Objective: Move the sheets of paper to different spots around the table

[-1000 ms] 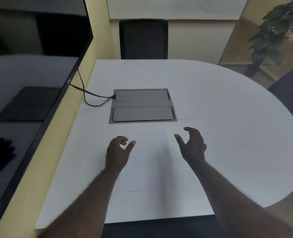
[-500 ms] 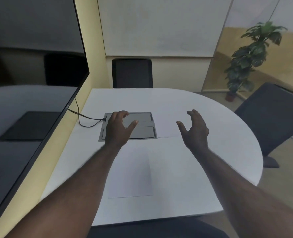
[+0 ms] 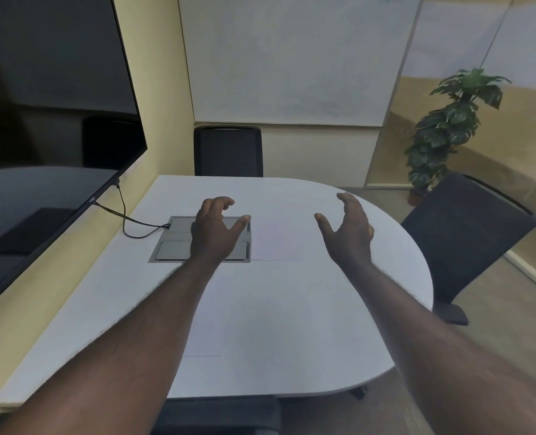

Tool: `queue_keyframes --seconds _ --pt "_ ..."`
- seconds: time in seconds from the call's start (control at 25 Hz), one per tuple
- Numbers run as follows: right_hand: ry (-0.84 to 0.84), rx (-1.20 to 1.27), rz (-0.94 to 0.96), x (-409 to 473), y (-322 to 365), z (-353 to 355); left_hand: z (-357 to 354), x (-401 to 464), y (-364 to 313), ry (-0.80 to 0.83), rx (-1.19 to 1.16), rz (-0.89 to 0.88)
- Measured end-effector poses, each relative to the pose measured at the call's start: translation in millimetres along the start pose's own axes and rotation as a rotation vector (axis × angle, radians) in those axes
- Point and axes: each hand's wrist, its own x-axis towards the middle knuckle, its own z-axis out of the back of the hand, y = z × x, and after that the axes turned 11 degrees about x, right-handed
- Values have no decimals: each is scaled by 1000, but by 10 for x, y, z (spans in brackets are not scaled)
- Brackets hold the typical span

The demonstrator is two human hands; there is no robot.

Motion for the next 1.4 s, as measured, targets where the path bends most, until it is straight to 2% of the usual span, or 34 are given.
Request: queue_keyframes --seconds 0.48,1.4 --pt "39 27 -62 492 -634 181 -586 266 -302 7 51 61" --pt "232 42 -208 1828 -1938 -1110 -2166 1232 290 88 89 278"
